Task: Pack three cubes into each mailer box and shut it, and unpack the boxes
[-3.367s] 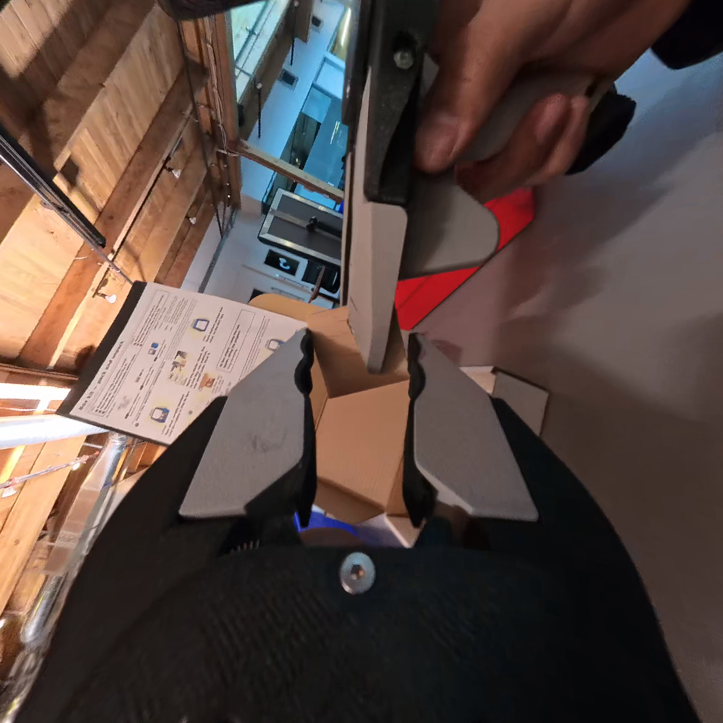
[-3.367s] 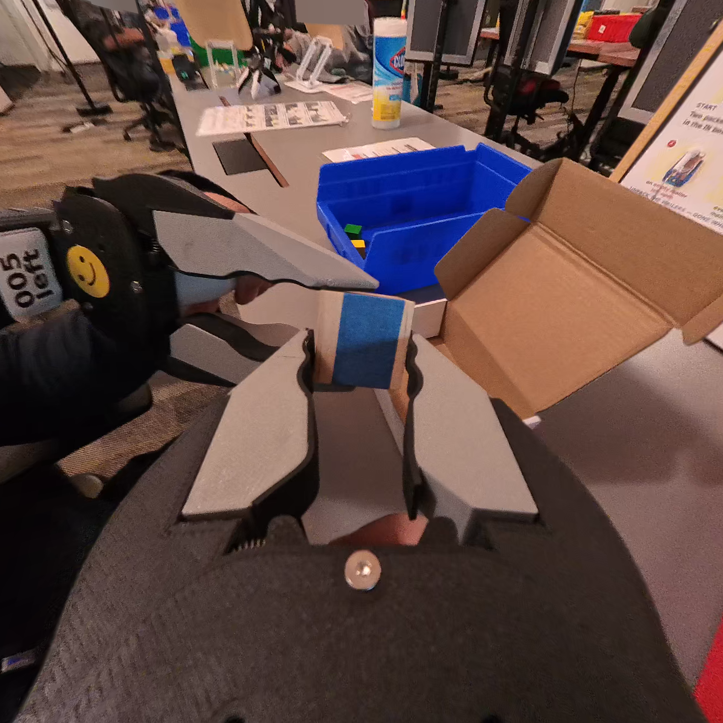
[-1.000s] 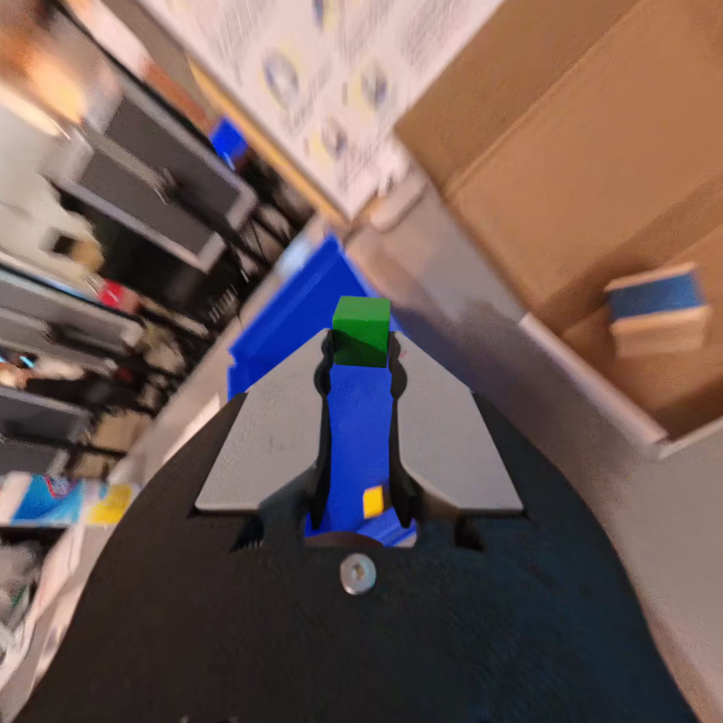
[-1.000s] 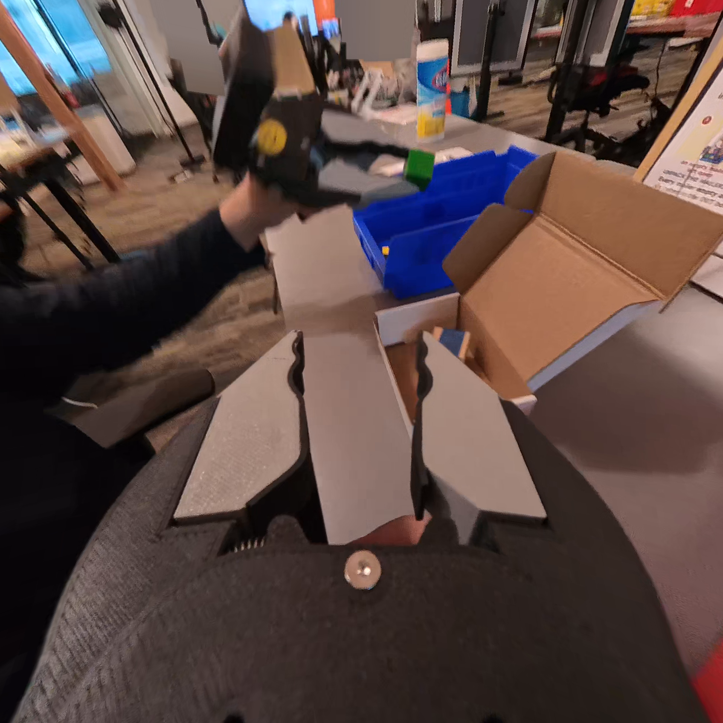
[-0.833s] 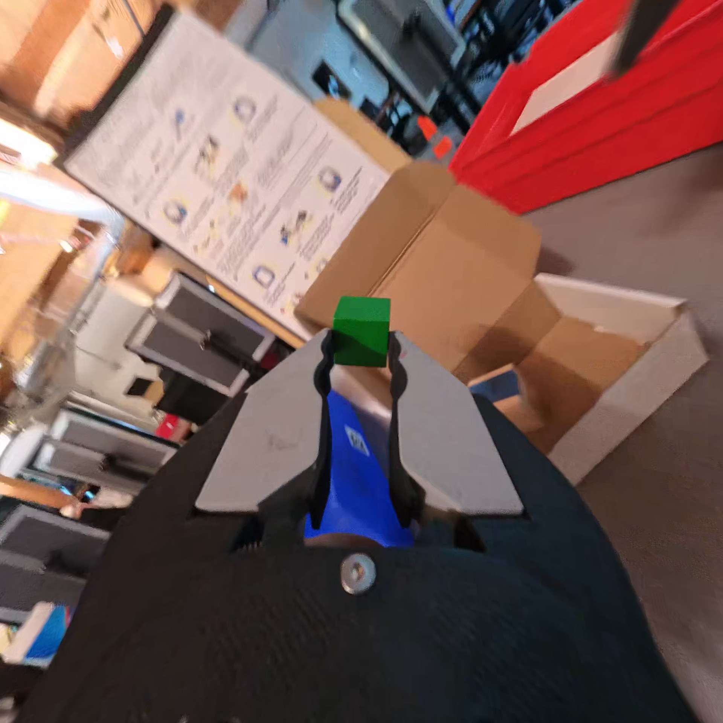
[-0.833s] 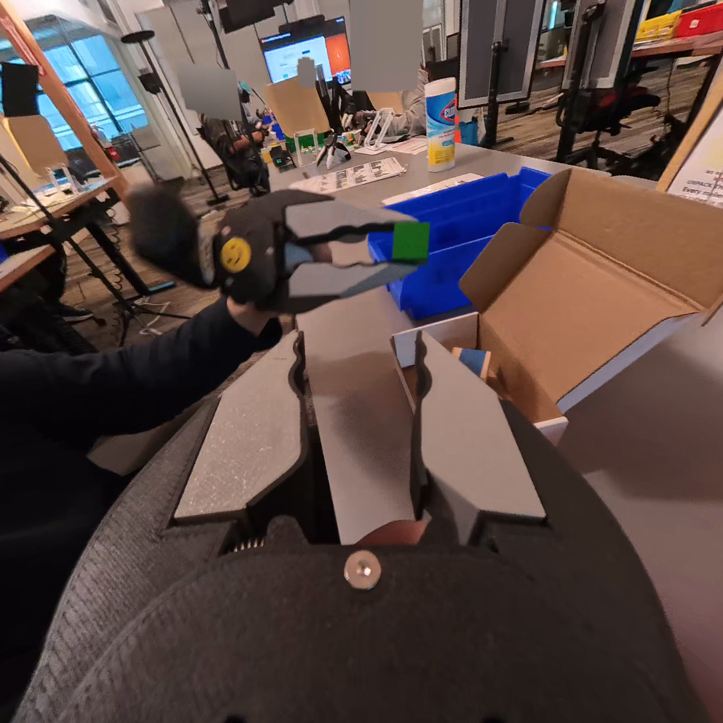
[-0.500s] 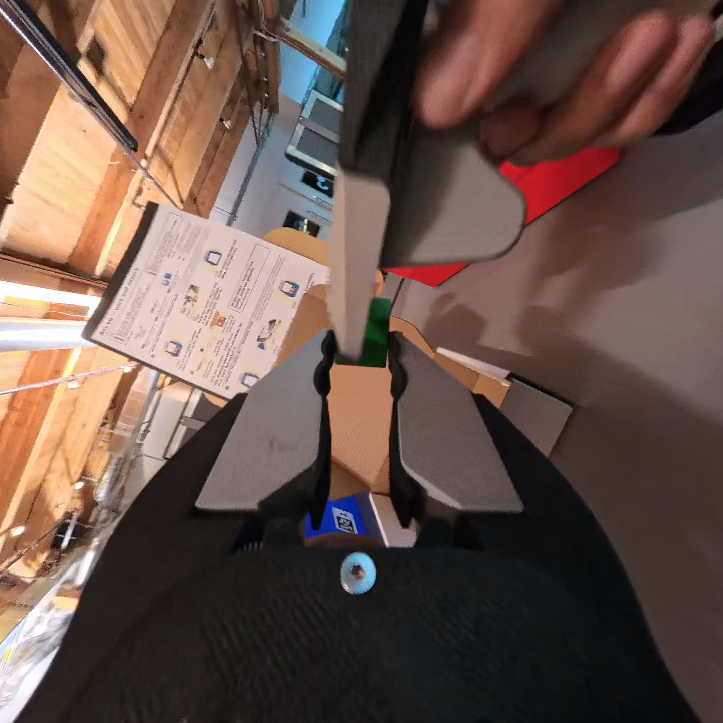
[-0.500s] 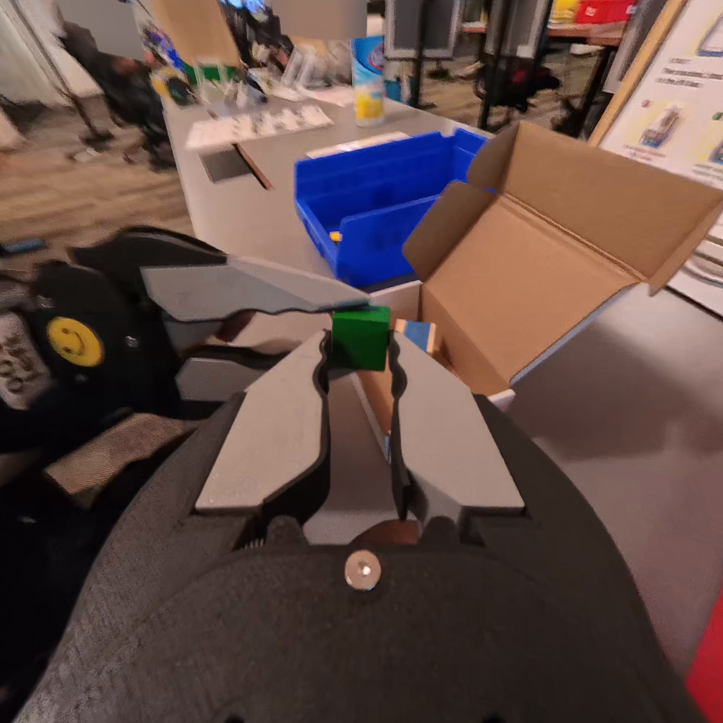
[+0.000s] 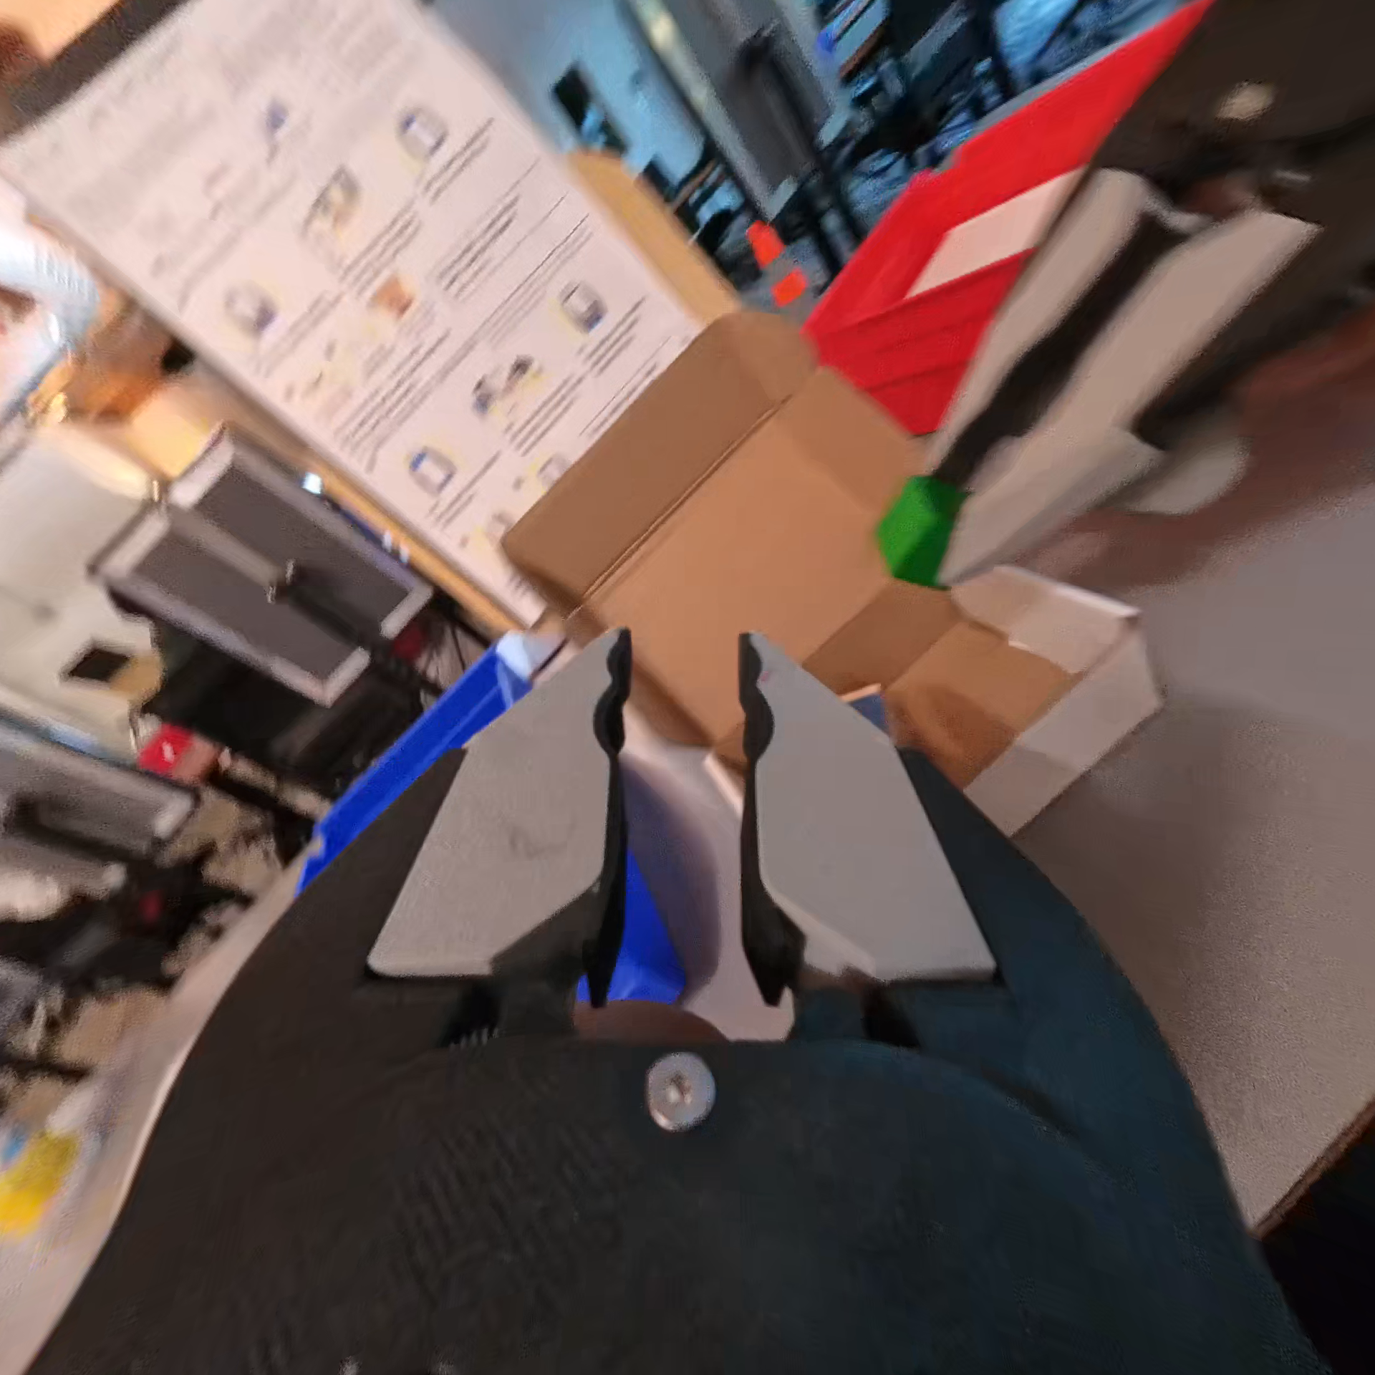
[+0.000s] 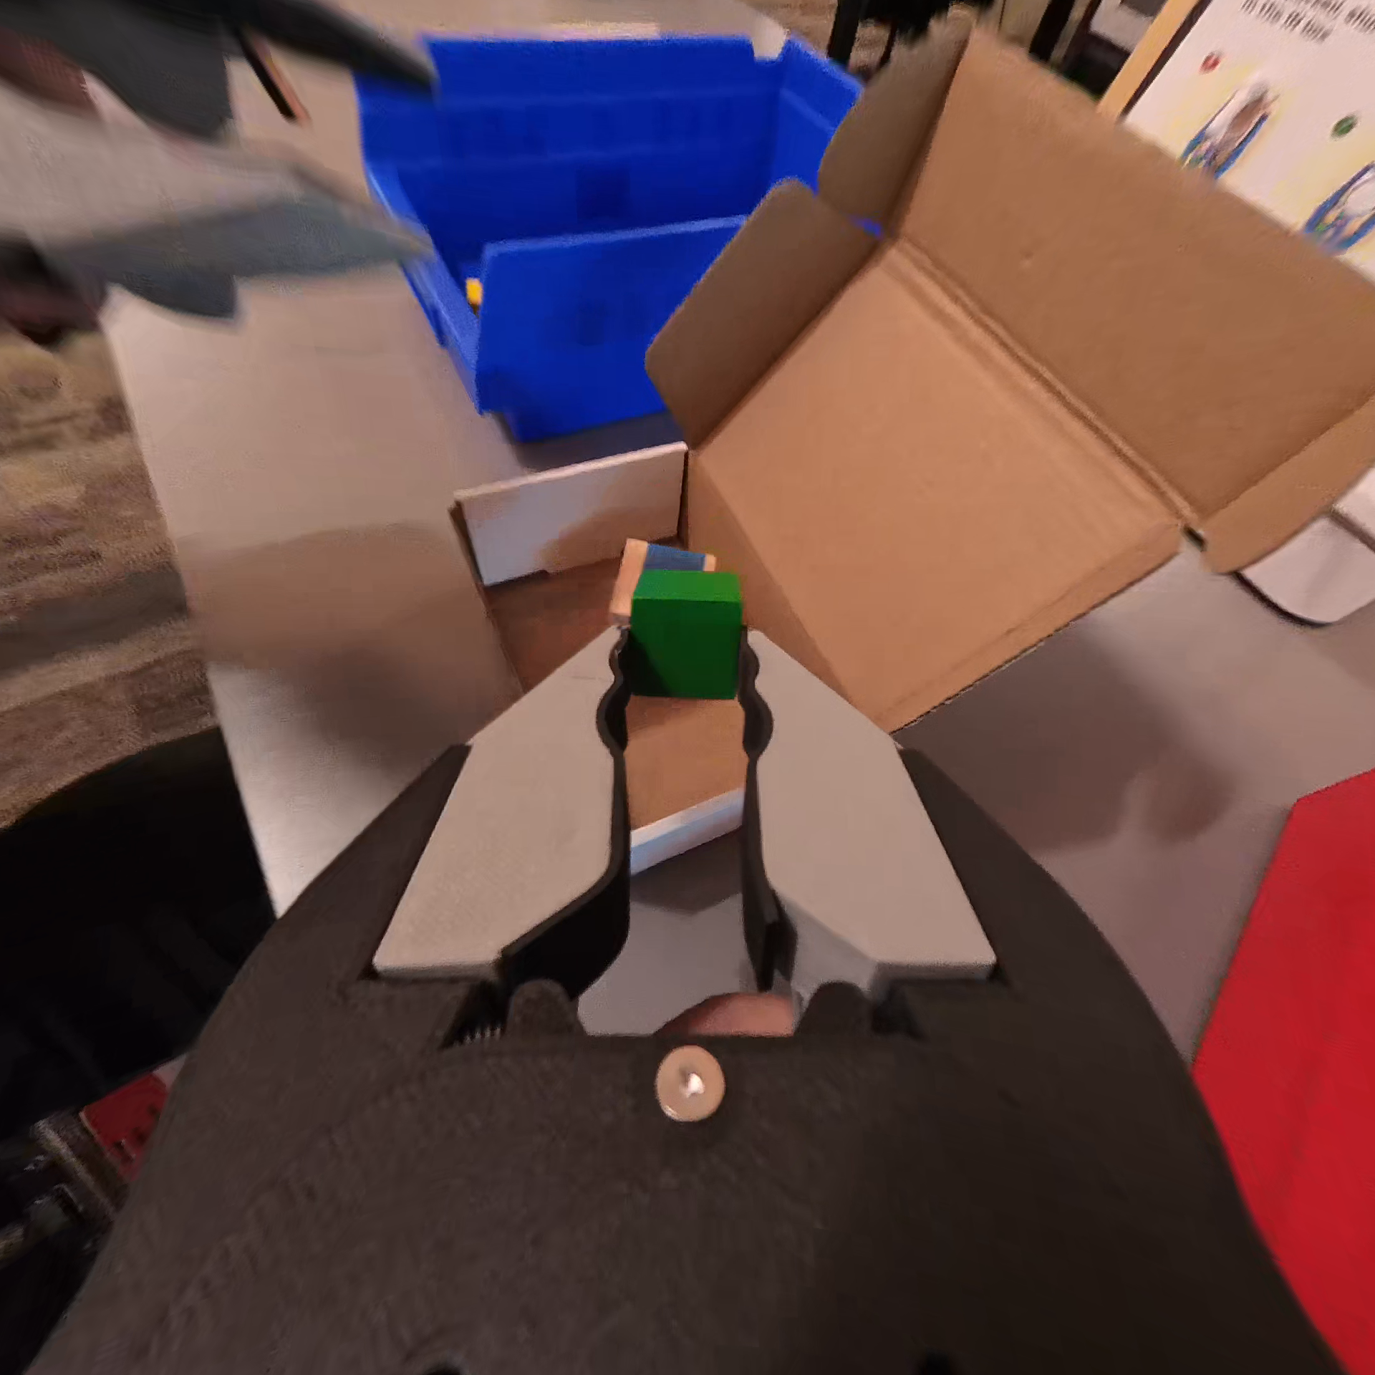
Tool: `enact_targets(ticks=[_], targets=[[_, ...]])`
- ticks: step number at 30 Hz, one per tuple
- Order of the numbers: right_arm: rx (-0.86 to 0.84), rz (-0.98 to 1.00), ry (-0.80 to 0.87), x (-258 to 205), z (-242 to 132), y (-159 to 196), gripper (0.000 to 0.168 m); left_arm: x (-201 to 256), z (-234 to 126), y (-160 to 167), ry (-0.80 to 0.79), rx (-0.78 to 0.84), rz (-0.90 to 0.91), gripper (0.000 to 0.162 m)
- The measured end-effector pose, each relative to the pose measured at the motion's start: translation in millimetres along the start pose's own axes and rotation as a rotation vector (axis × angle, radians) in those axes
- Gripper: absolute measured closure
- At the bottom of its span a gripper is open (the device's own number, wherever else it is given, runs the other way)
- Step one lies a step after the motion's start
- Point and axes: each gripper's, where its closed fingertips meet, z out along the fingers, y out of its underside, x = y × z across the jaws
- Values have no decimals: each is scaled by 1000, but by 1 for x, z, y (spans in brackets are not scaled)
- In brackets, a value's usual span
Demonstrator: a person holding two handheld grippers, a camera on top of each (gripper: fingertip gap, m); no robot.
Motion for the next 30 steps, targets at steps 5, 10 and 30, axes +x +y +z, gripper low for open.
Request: enact_targets(ticks=[5,10,30], targets=[[-147,-23,33,9,27,33,127,-61,-14,54,-104,-165,-264,132],[-121,-24,27,12,12,26,120,-94,-21,108,-154,-294,-395,125],[111,24,-47,11,-43,-20,120,-84,4,271,463,-1270,-538,143]])
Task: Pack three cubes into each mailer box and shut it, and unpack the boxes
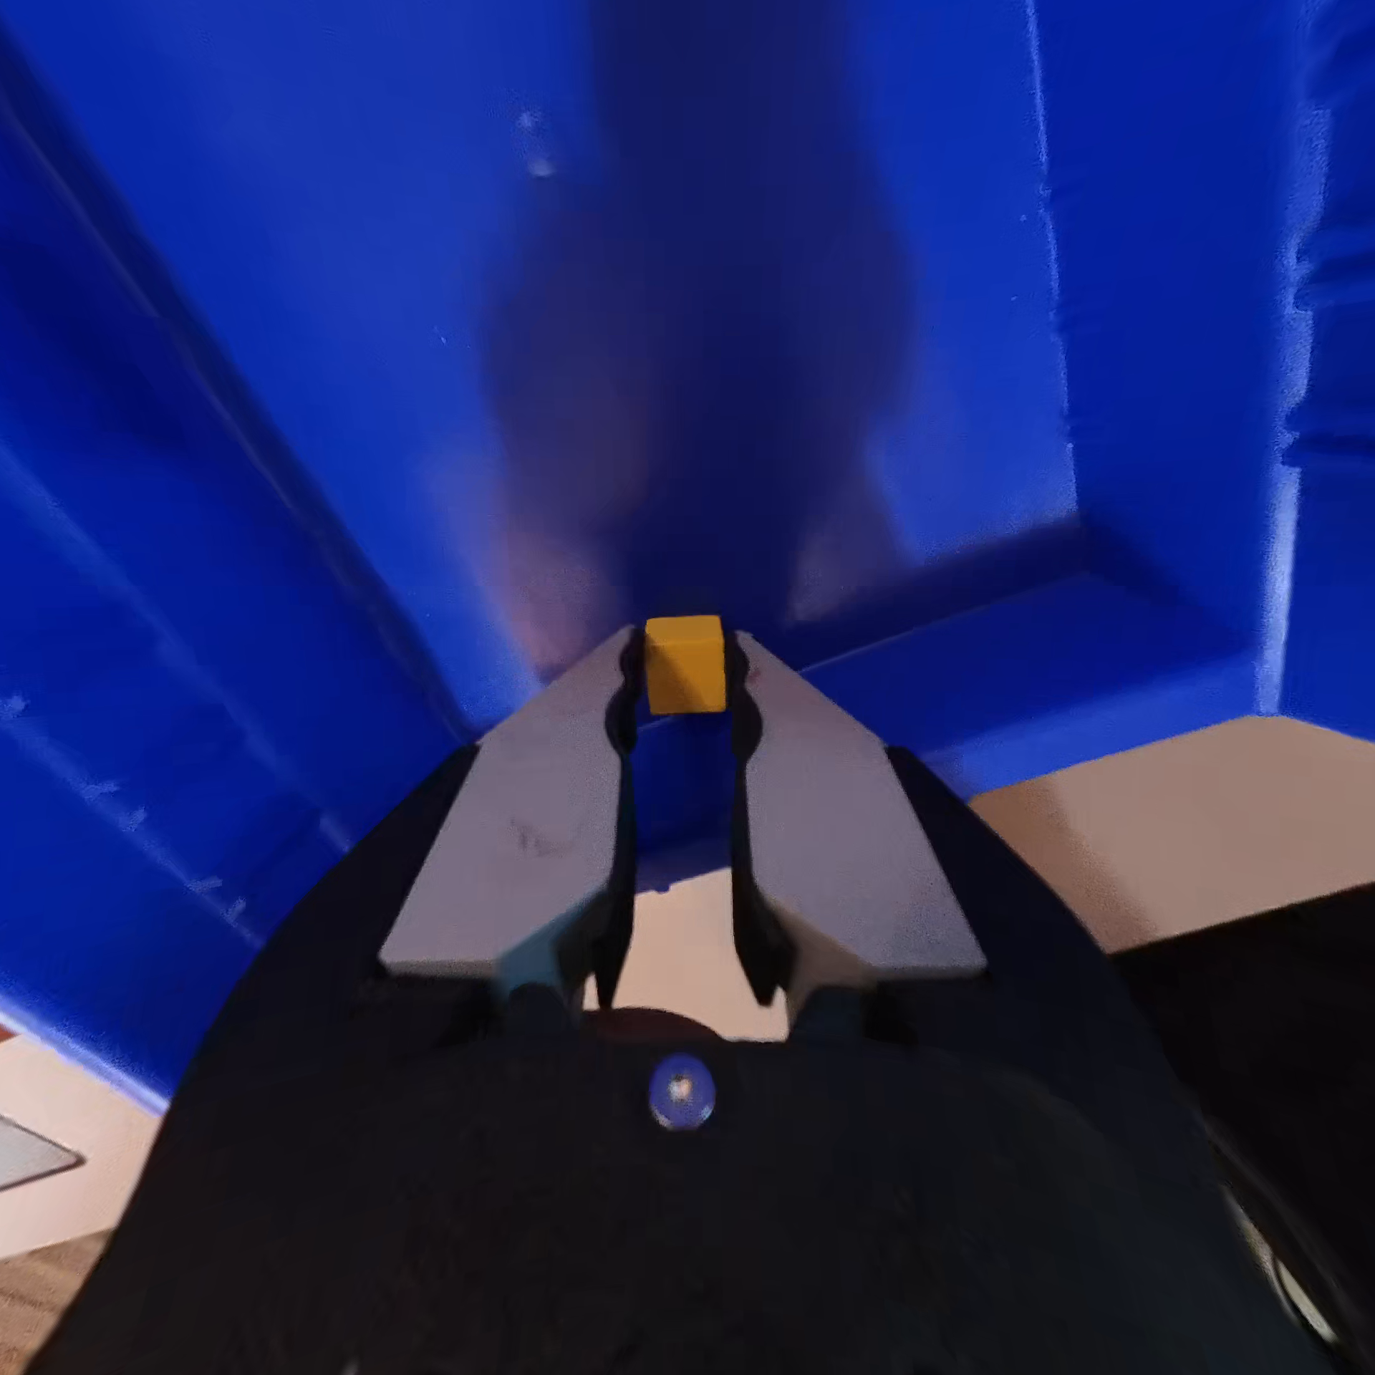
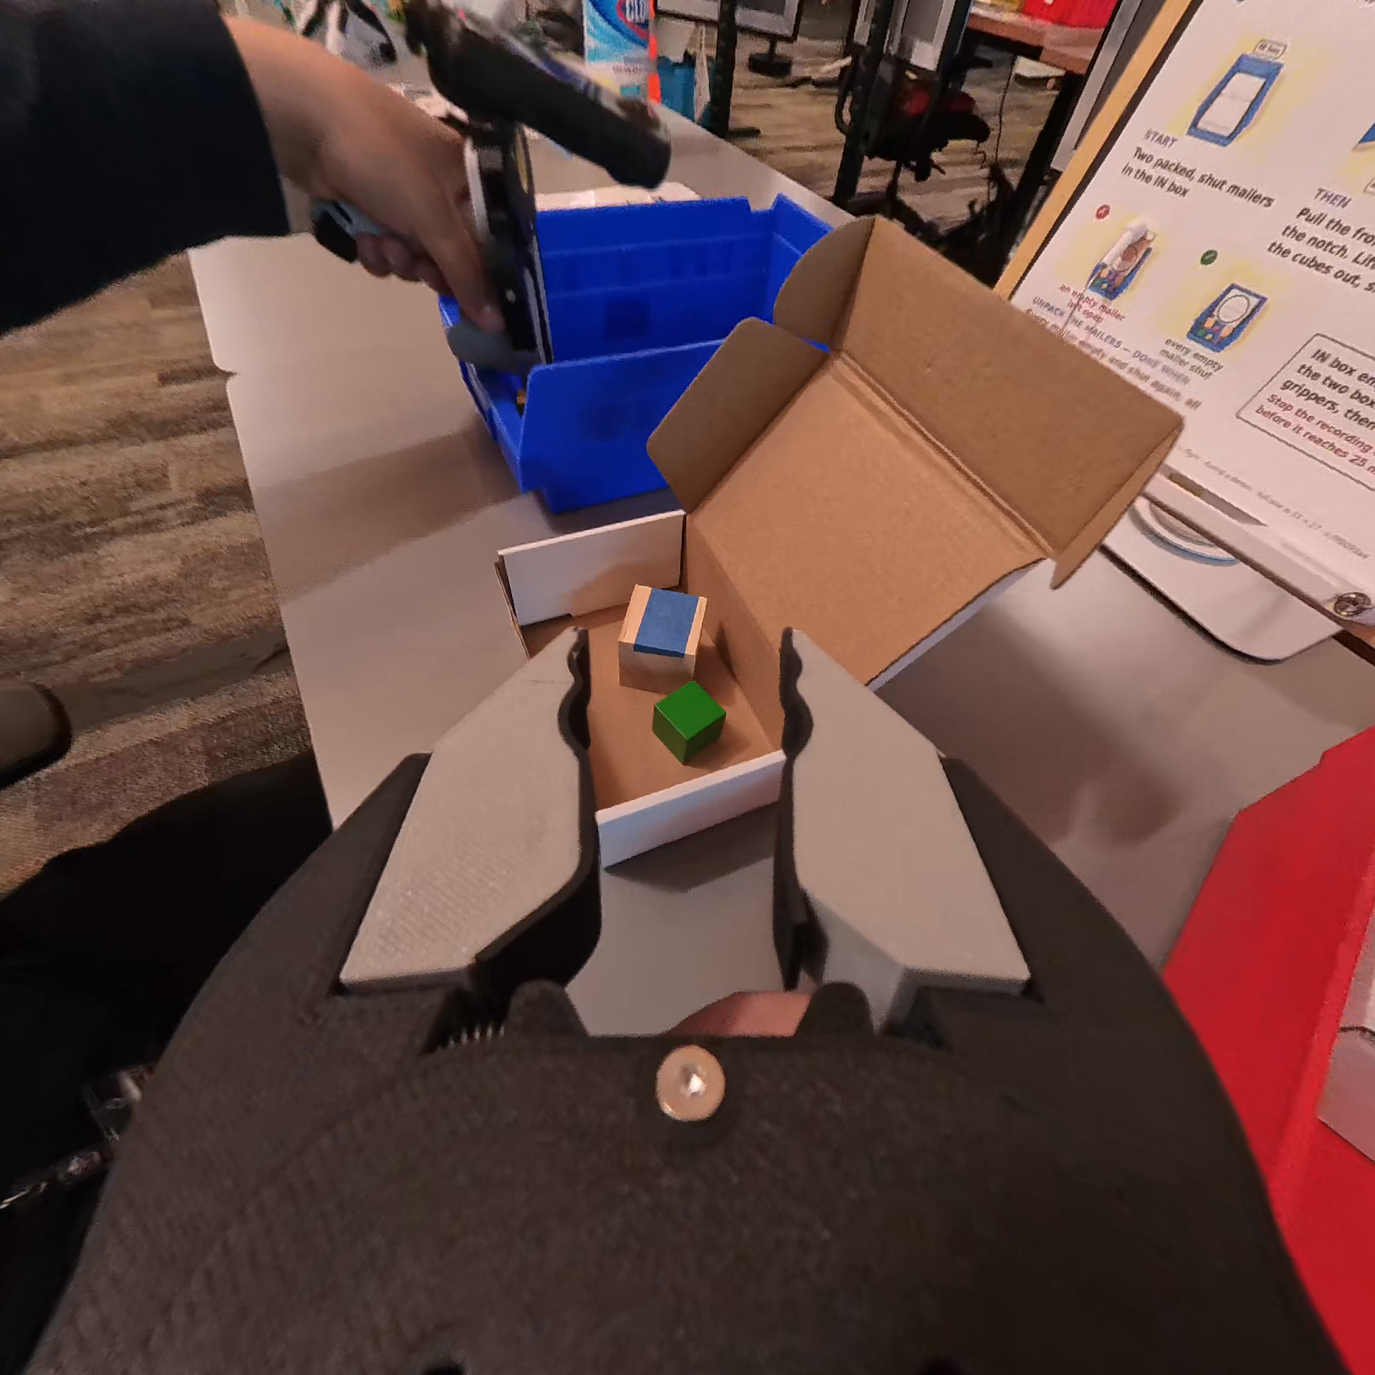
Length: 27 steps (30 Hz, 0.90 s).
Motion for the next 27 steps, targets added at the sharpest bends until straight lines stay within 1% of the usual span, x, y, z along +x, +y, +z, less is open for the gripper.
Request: enact_targets(ticks=[2,4,5,7,9,10,12,14,17,19,21,23,25,27], targets=[[18,20,-8,3,-4,-3,120,-2,0,2,-27,-43,50,143],[24,28,-4,7,-7,-3,120,-8,-2,6,-108,-92,107,143],[28,32,-3,8,-8,-3,120,-13,-5,3,-164,-82,122,143],[35,41,-13,9,-10,-4,120,-17,-16,-10,-243,-2,131,143],[39,55,-35,6,-11,-4,120,-14,-37,-32,-336,153,174,143],[41,62,-47,5,-11,-5,120,-3,-49,-43,-361,250,213,143],[46,77,-74,0,-11,-6,120,31,-77,-64,-404,471,296,143],[55,94,-107,-6,-11,-9,119,84,-104,-75,-415,691,436,143],[79,128,-170,-20,-10,-14,119,170,-134,-73,-472,985,646,143],[89,149,-214,-30,-8,-17,119,219,-144,-65,-514,1125,746,143],[100,163,-245,-40,-7,-19,119,262,-147,-57,-535,1227,836,143],[112,169,-272,-48,-5,-22,120,294,-143,-52,-574,1273,943,143],[102,163,-265,-51,-1,-20,124,306,-141,-53,-673,1297,979,143],[72,152,-235,-50,6,-14,128,322,-142,-51,-694,1360,1028,143]])
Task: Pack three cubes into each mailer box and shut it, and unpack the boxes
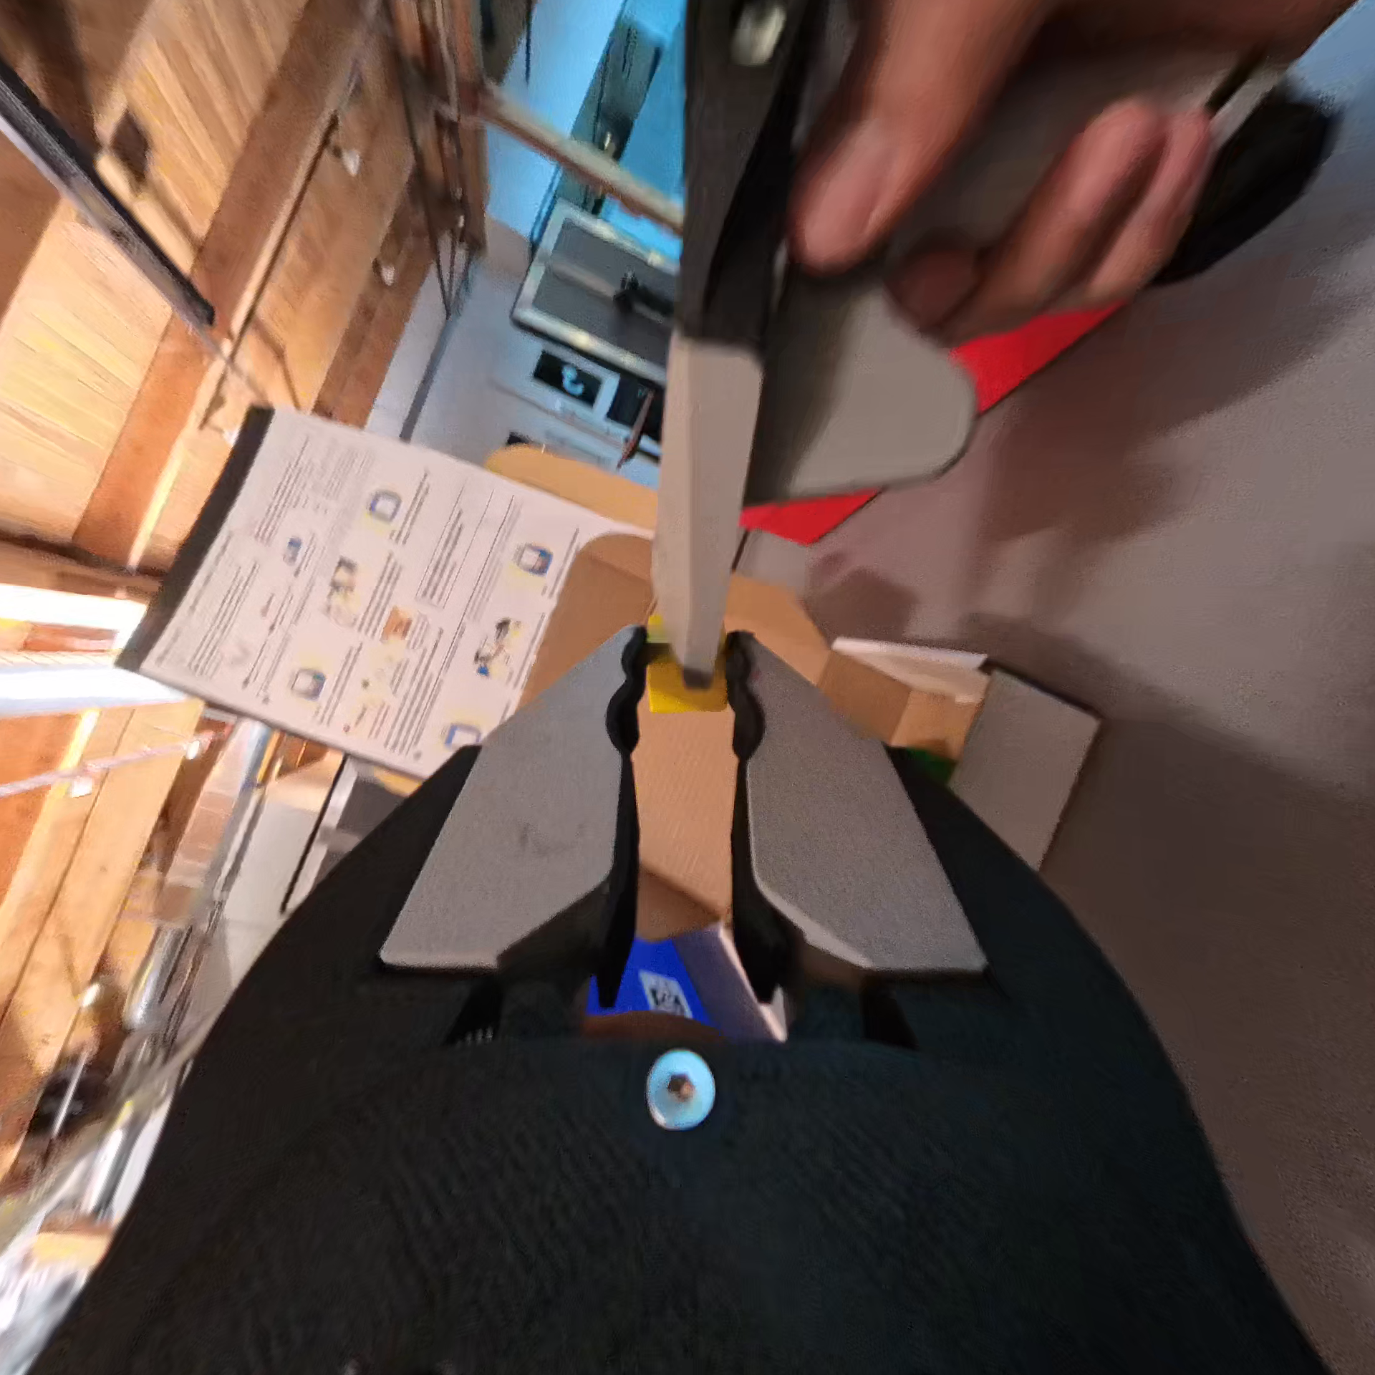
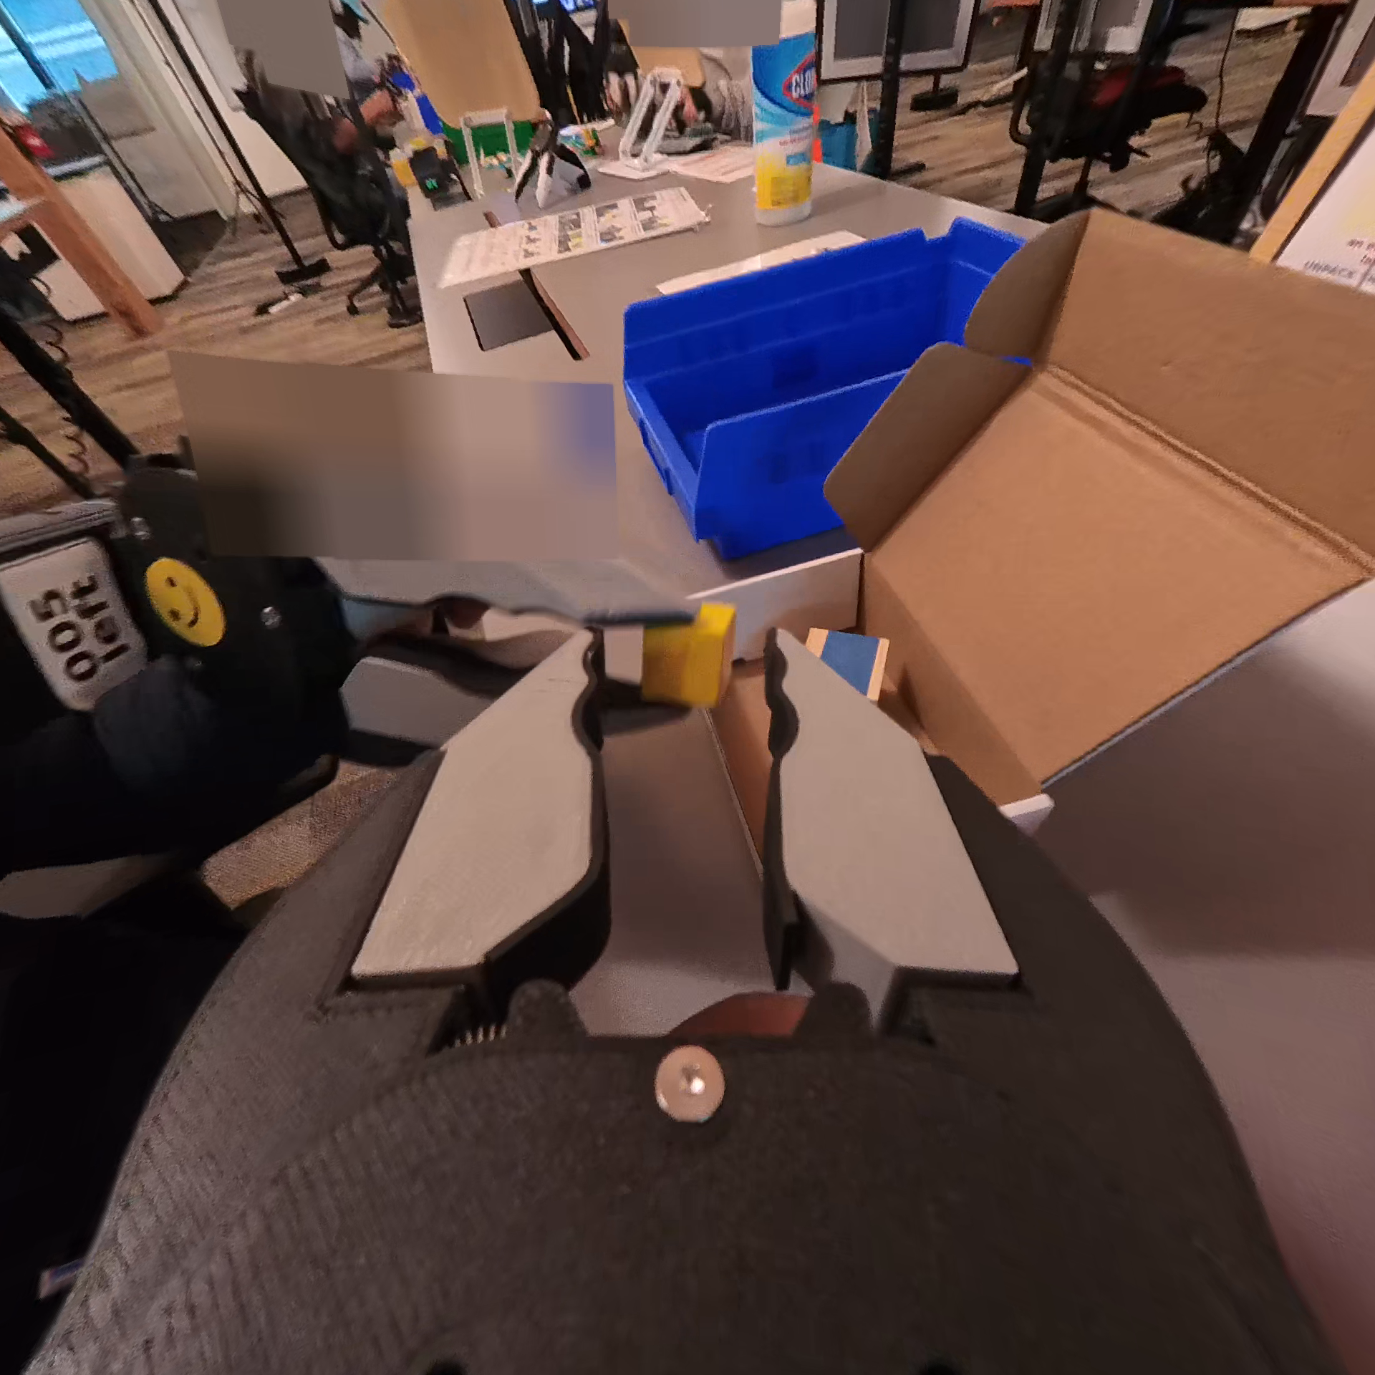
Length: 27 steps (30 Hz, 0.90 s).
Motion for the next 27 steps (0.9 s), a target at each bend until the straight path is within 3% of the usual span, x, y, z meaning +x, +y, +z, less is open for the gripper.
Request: enact_targets(ticks=[5,10,13,15,19,23,25,27], targets=[[-27,-24,-15,-1,7,7,149,9,-1,-3,15,36,27,143],[3,-48,80,17,13,5,149,4,-7,4,31,46,28,143],[-56,-103,211,45,14,15,150,-19,-21,11,18,65,-62,138],[-121,-103,176,43,22,27,149,-39,-29,19,-29,63,-131,143],[-224,-152,176,45,41,45,149,-70,-32,55,-157,-83,-211,148],[-326,-170,165,46,56,69,149,-65,-26,71,-132,-154,-291,150],[-341,-184,216,54,58,73,131,-61,-21,82,-116,-208,-324,150],[-296,-197,245,58,55,63,131,-60,-19,93,-113,-255,-376,150]])
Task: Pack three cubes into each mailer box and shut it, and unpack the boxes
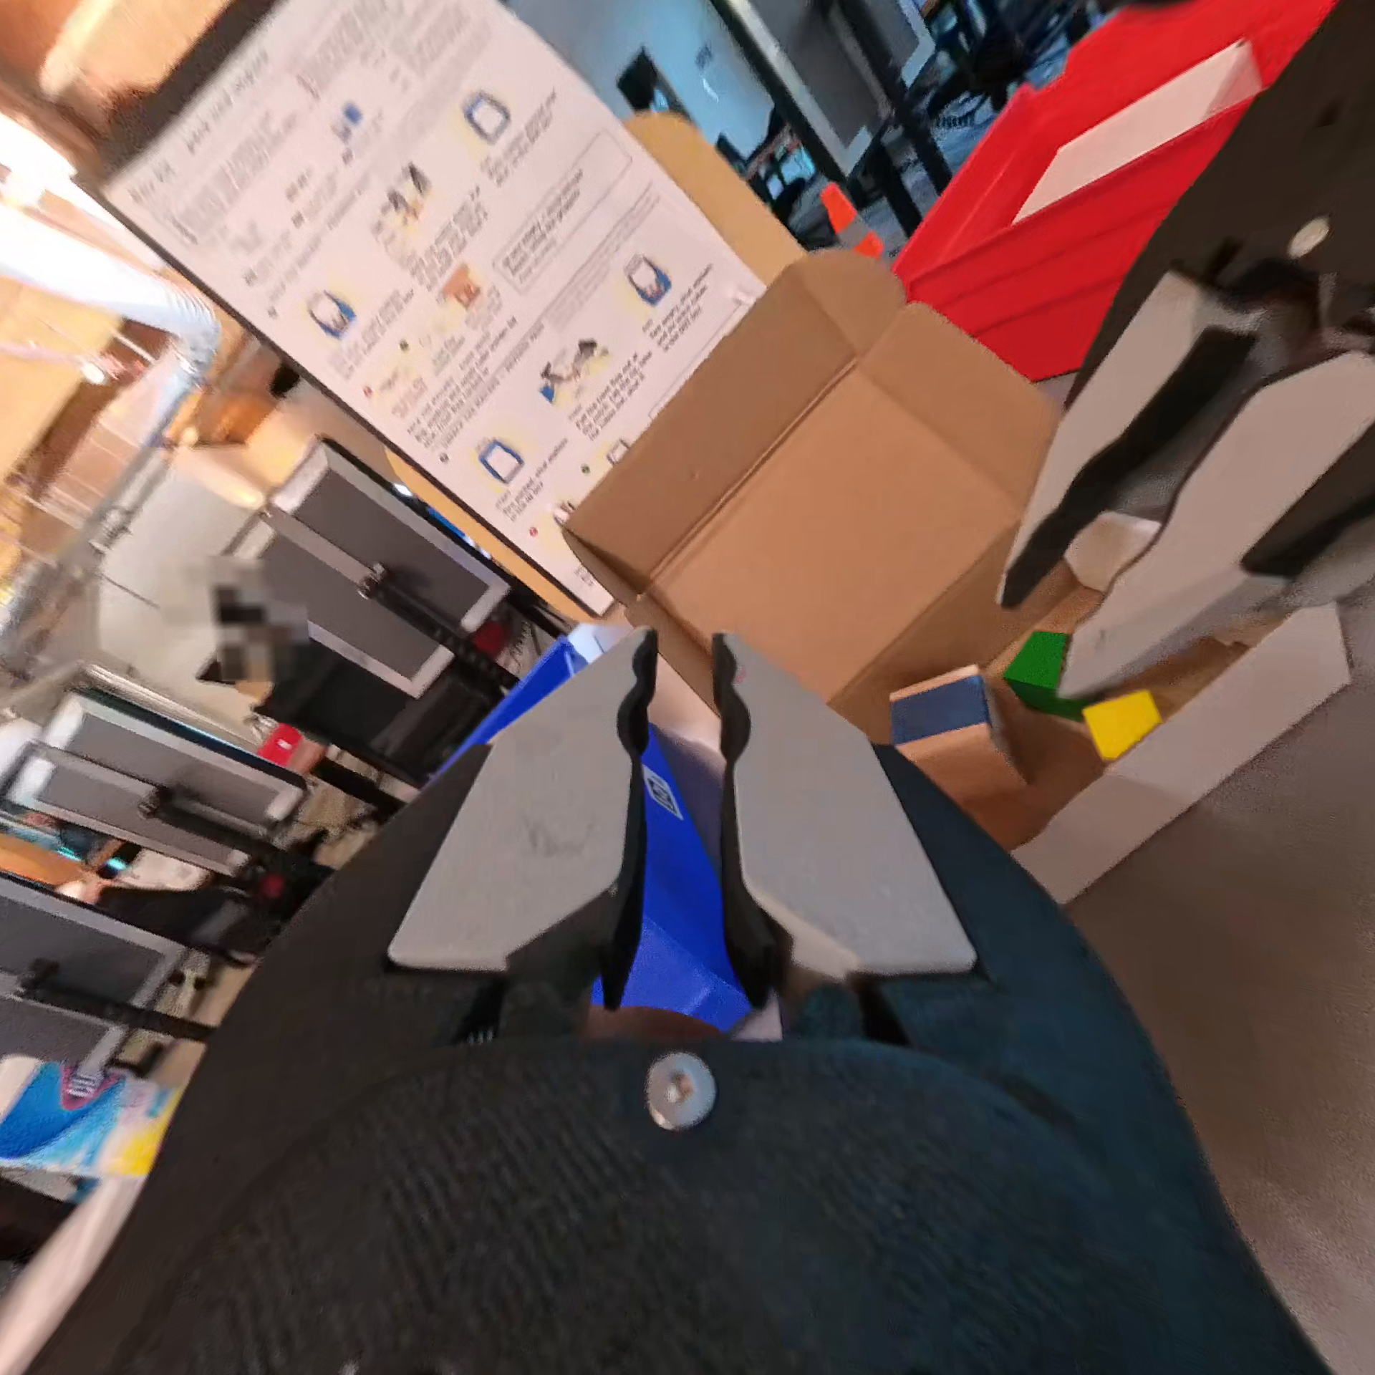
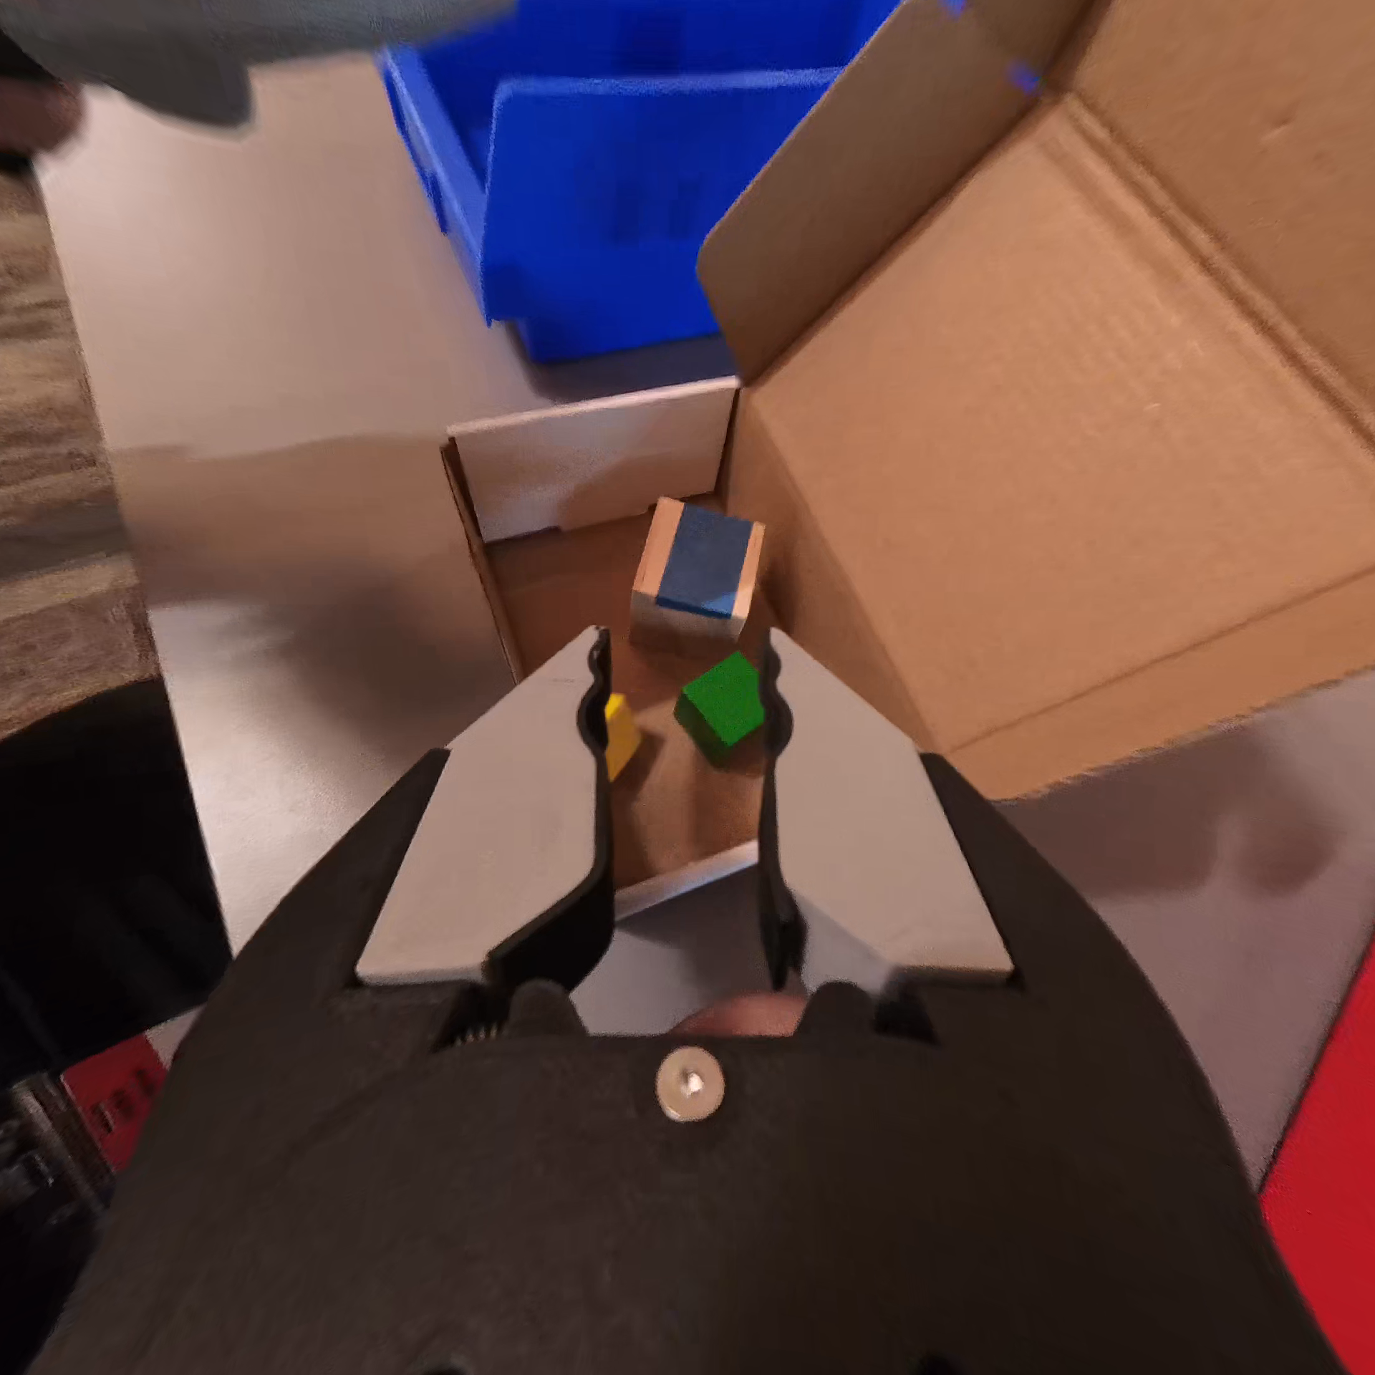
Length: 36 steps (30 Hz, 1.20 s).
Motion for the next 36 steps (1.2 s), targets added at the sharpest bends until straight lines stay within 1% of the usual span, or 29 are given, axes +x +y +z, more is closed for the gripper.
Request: enact_targets(ticks=[4,7,13,16,20,23,26,28,30,32,34,36], targets=[[122,69,-12,11,-25,-19,136,-2,6,21,46,-91,-138,146],[181,119,34,32,-42,-26,132,0,10,34,74,-144,-218,144],[242,231,144,77,-73,-23,130,-4,15,48,77,-186,-363,142],[250,280,196,97,-85,-17,131,-14,13,50,73,-169,-456,142],[239,332,168,102,-83,-10,134,-17,16,52,79,-151,-556,143],[235,327,125,92,-76,-12,137,-15,26,58,38,-175,-561,147],[218,311,111,84,-69,-12,138,-5,41,55,89,-183,-628,148],[222,318,115,84,-67,-13,140,-7,49,54,104,-201,-655,139],[228,329,124,86,-66,-13,147,-10,56,50,132,-210,-659,137],[214,333,127,88,-62,-10,152,-11,63,48,161,-238,-641,136],[194,341,134,91,-60,-5,158,-10,70,49,179,-269,-608,130],[197,359,126,93,-58,-4,159,-10,74,50,183,-291,-575,126]])
